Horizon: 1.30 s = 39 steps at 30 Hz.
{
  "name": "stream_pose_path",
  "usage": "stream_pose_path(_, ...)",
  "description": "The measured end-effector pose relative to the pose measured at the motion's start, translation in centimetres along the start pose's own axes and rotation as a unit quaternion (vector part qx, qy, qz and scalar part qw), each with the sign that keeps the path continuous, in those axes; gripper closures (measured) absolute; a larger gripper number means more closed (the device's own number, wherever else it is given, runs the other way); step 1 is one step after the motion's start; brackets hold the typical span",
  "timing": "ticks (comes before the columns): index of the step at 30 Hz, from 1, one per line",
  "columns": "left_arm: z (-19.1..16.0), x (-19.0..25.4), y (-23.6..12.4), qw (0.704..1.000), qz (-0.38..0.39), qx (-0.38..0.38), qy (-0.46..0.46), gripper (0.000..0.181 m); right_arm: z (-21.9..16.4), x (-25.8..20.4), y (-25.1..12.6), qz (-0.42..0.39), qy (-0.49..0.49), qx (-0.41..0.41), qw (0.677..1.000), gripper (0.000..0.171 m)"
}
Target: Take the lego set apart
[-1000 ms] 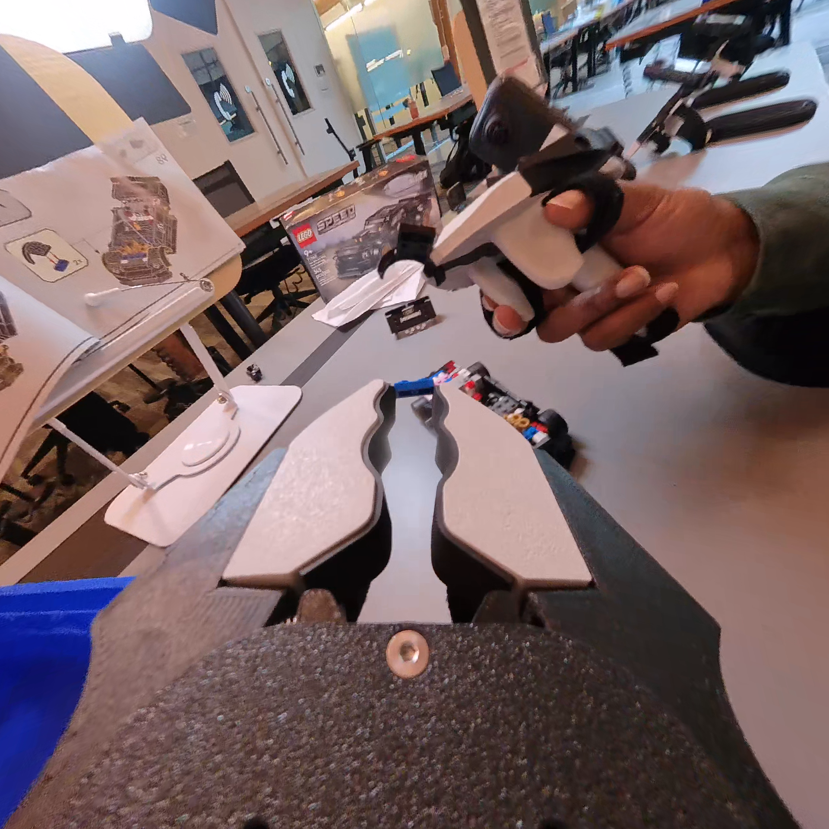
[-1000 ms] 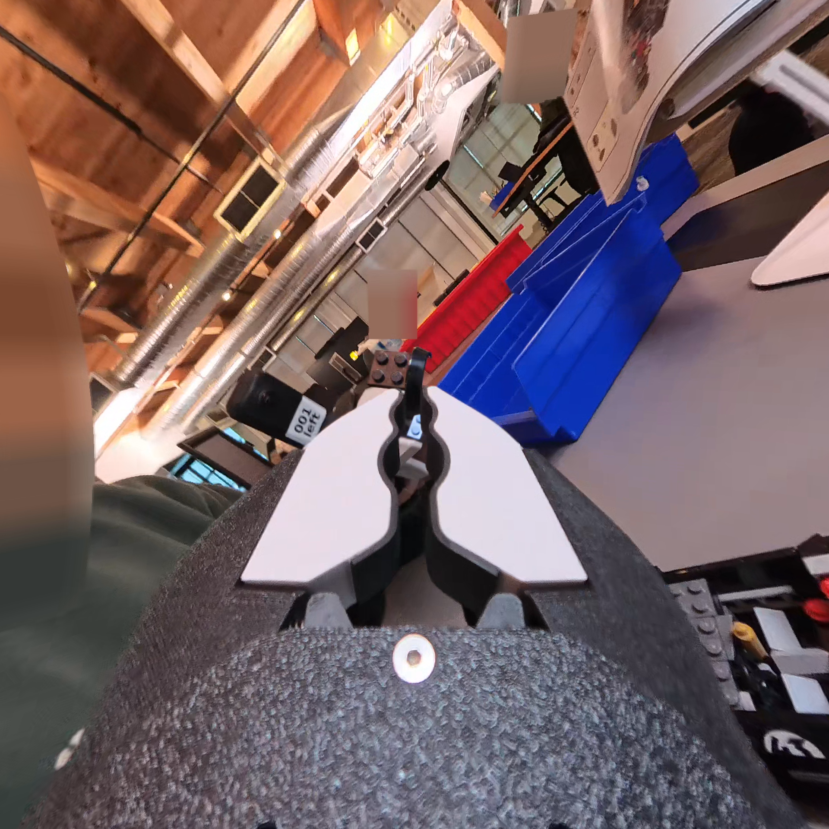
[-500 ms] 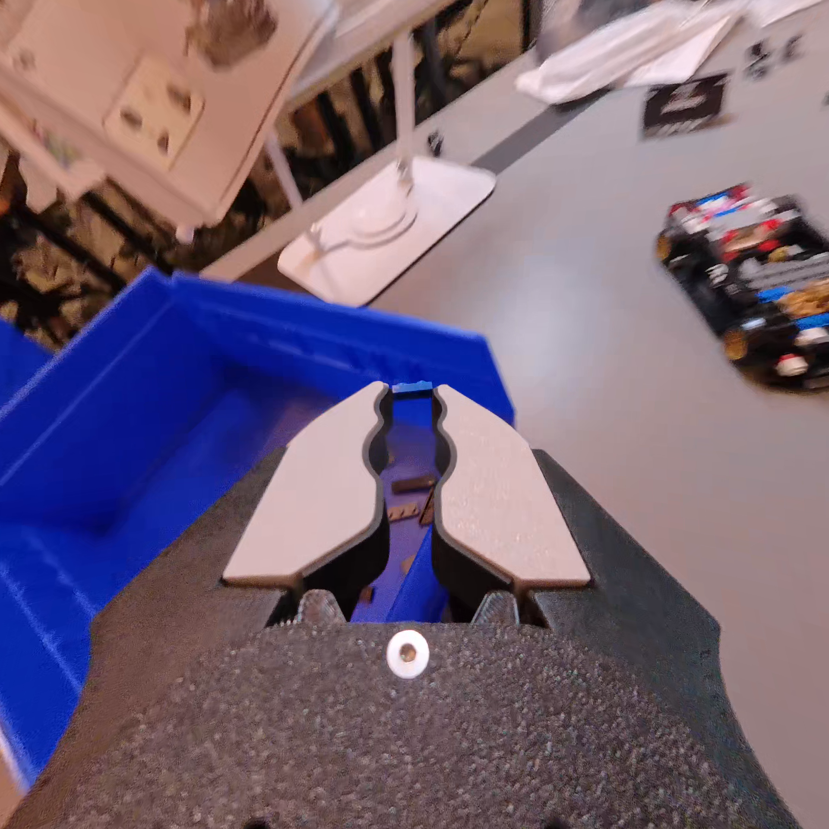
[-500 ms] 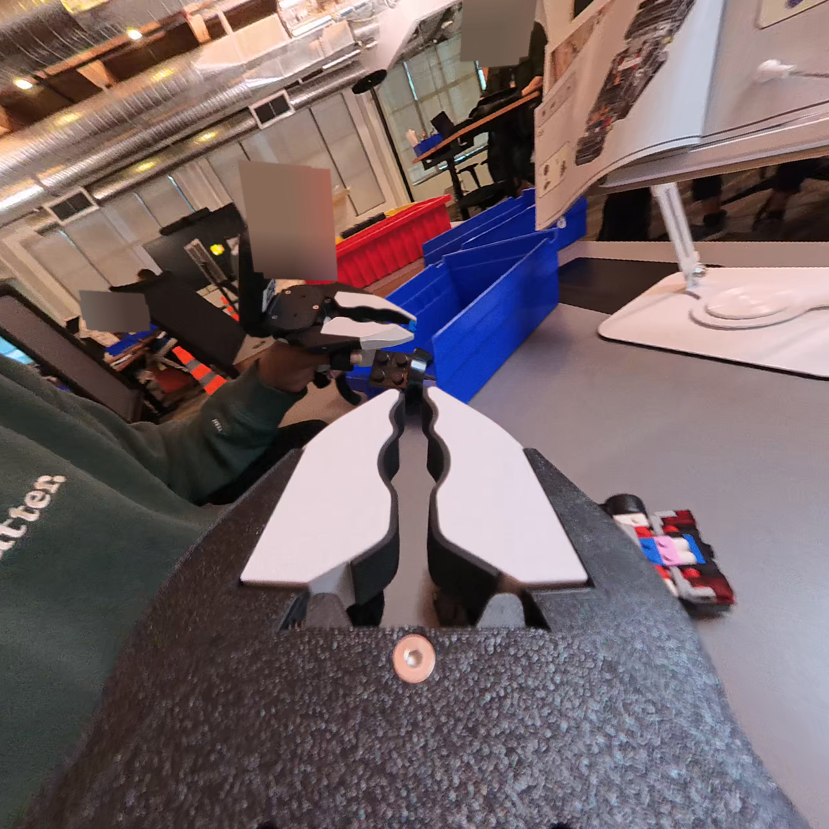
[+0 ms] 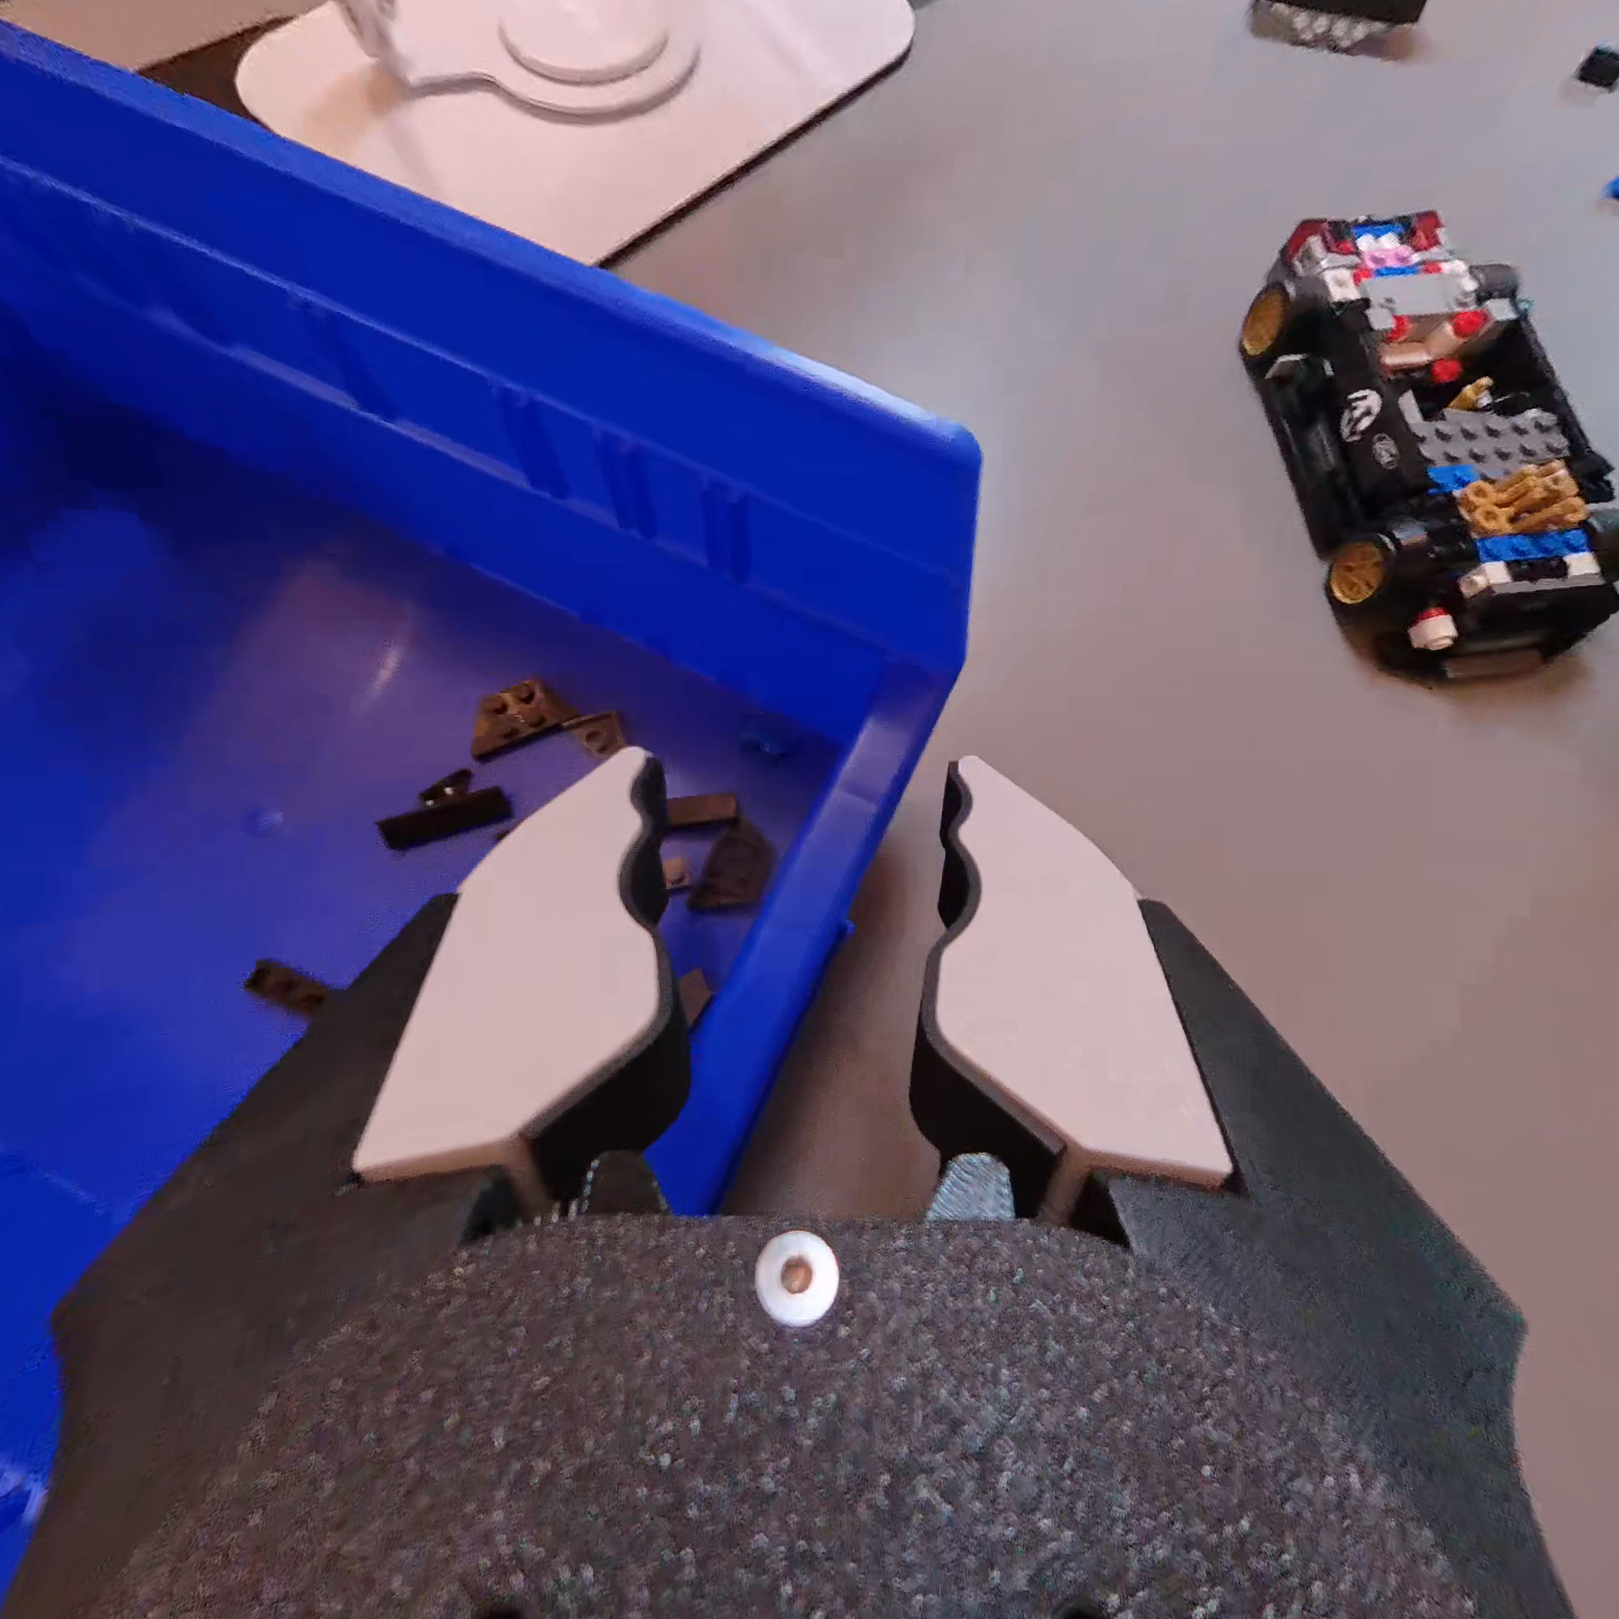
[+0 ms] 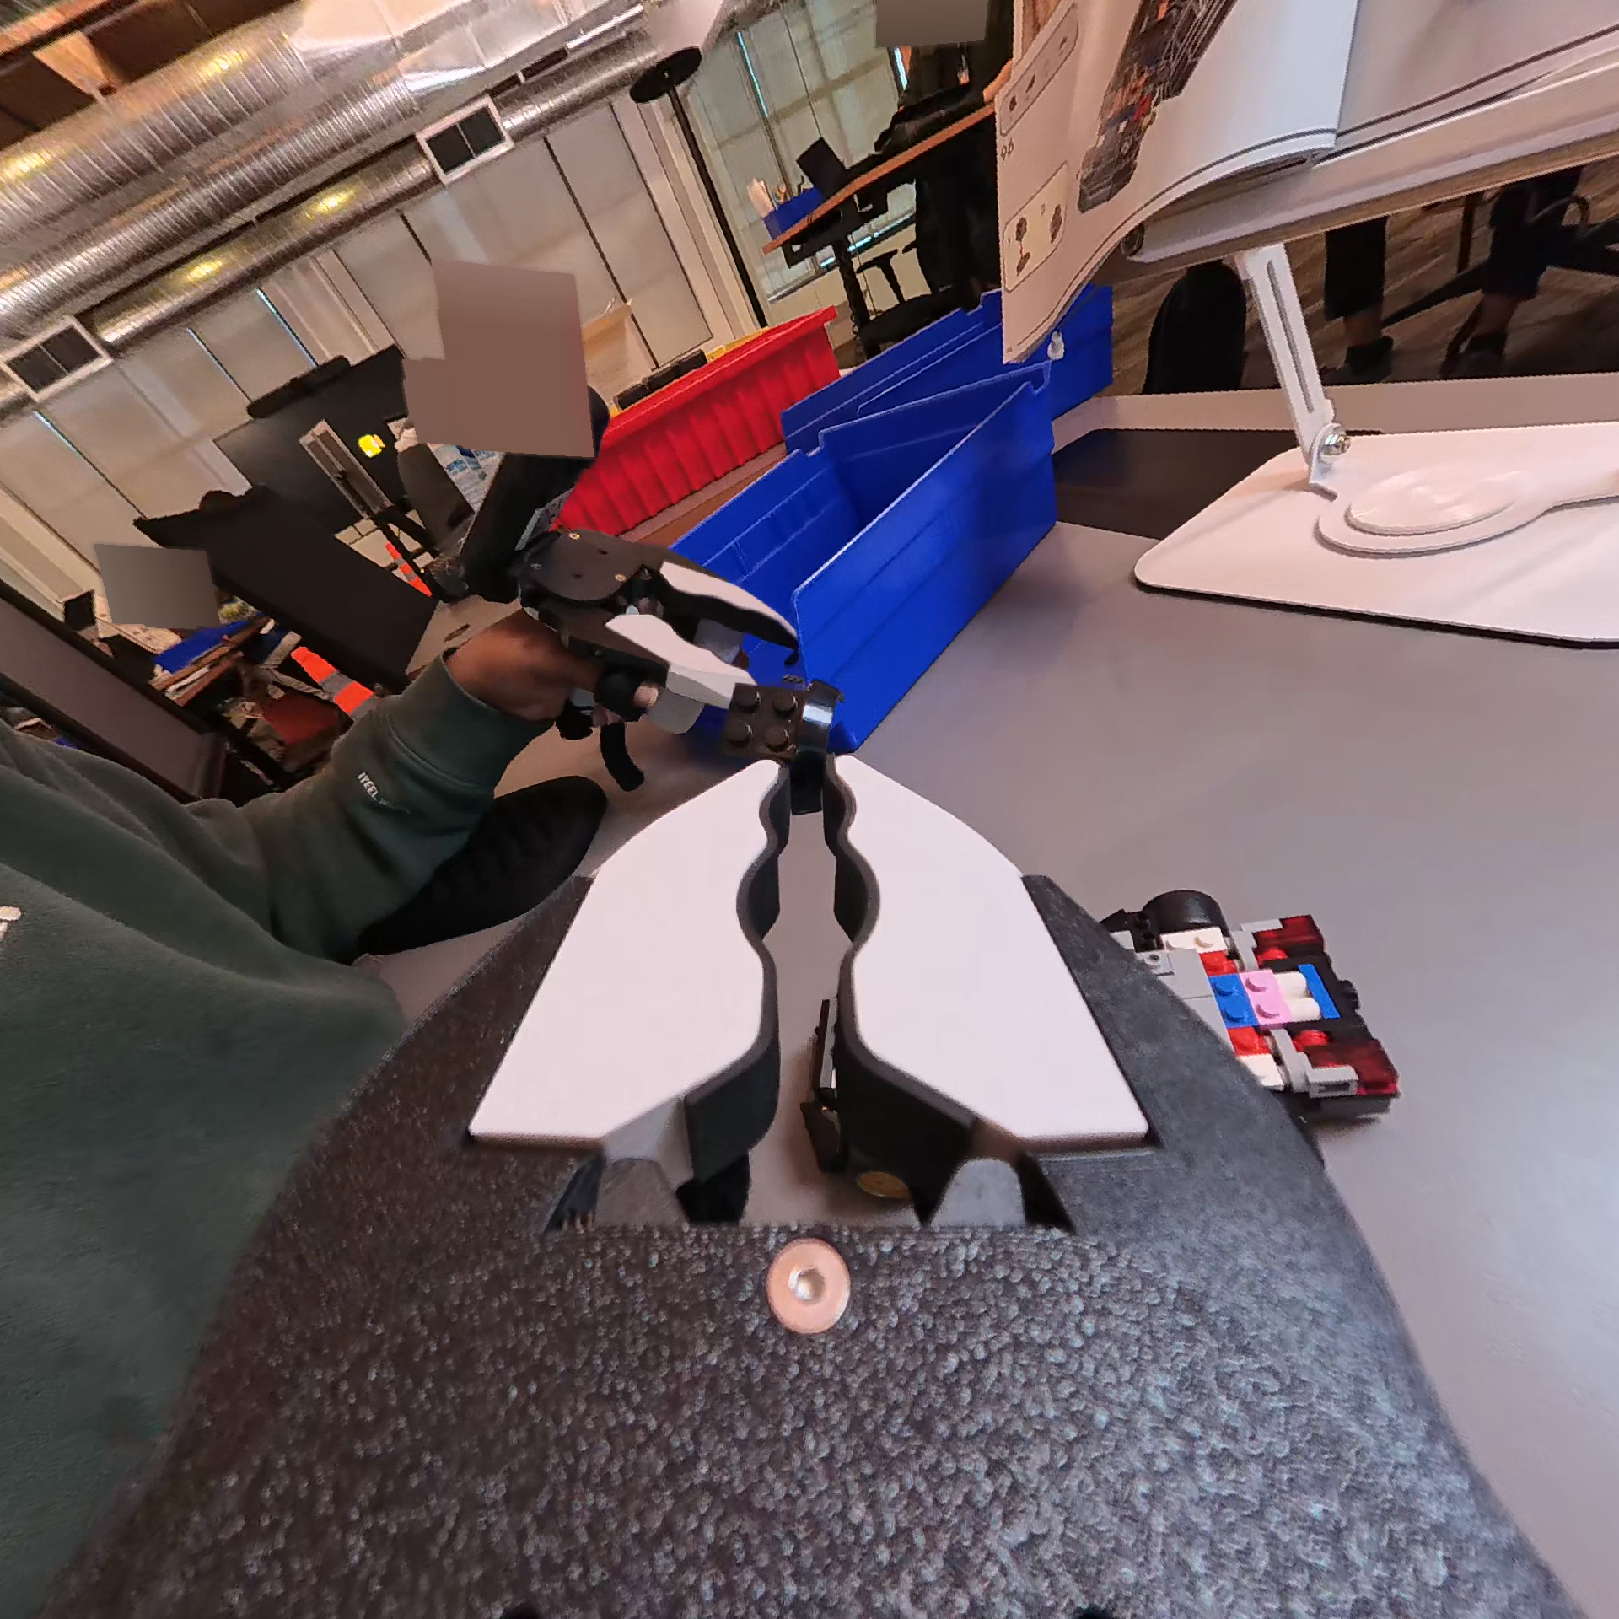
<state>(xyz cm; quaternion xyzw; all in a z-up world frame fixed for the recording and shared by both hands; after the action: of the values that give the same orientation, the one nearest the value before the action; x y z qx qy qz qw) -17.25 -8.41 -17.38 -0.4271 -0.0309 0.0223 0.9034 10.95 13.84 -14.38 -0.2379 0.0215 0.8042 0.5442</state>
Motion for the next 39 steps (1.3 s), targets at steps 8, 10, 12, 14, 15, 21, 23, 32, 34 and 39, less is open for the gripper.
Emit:
stream_pose_path(8, 2.2, 5.1, -2.8, 0.961, -0.095, 0.233, 0.116, 0.16, -0.9, -0.9, 1.7, 0.007, -0.018, -0.028, 0.999, 0.164)
stream_pose_path(10, 2.4, 7.2, -2.4, 0.946, -0.166, 0.25, 0.122, 0.163, -1.4, -1.5, 2.6, -0.007, -0.055, -0.048, 0.997, 0.164)
stream_pose_path(12, 2.4, 8.9, -1.6, 0.93, -0.245, 0.253, 0.101, 0.162, -1.9, -2.3, 3.3, -0.029, -0.113, -0.069, 0.991, 0.164)
stream_pose_path(14, 2.4, 9.9, -0.6, 0.914, -0.327, 0.233, 0.062, 0.156, -2.3, -3.1, 3.8, -0.051, -0.175, -0.079, 0.98, 0.164)
stream_pose_path(15, 2.4, 10.2, -0.1, 0.906, -0.361, 0.216, 0.041, 0.155, -2.4, -3.5, 4.0, -0.058, -0.203, -0.081, 0.974, 0.164)
stream_pose_path(21, 2.2, 11.2, 1.4, 0.874, -0.45, 0.18, -0.035, 0.163, -2.9, -5.2, 4.5, -0.094, -0.306, -0.077, 0.944, 0.165)
stream_pose_path(23, 2.3, 11.5, 1.9, 0.883, -0.437, 0.163, -0.045, 0.172, -3.1, -5.5, 4.7, -0.104, -0.324, -0.075, 0.937, 0.165)
stream_pose_path(32, 3.3, 5.6, -2.0, 0.978, -0.094, 0.182, 0.05, 0.176, -1.6, -3.5, 2.2, -0.132, -0.324, -0.109, 0.93, 0.155)
stream_pose_path(34, 2.6, 2.4, -3.0, 0.988, 0.028, 0.15, 0.032, 0.176, -1.6, -2.5, 1.1, -0.102, -0.302, -0.175, 0.932, 0.152)
stream_pose_path(39, 1.1, -0.7, -2.8, 0.994, 0.047, 0.087, -0.036, 0.159, -3.5, -1.4, 1.2, -0.072, -0.289, -0.282, 0.912, 0.149)
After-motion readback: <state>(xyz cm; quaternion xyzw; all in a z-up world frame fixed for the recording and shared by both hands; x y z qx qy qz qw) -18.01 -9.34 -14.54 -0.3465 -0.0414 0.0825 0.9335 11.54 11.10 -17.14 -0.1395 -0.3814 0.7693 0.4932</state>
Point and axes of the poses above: each gripper's, where its closed fingertips meet, y out along the fingers, z out of its top, x = y × z across the jaws, the point moved 10 cm from there along -y, back along the fingers, and after that the axes turned 9 degrees about -x, right-handed, at the moved point
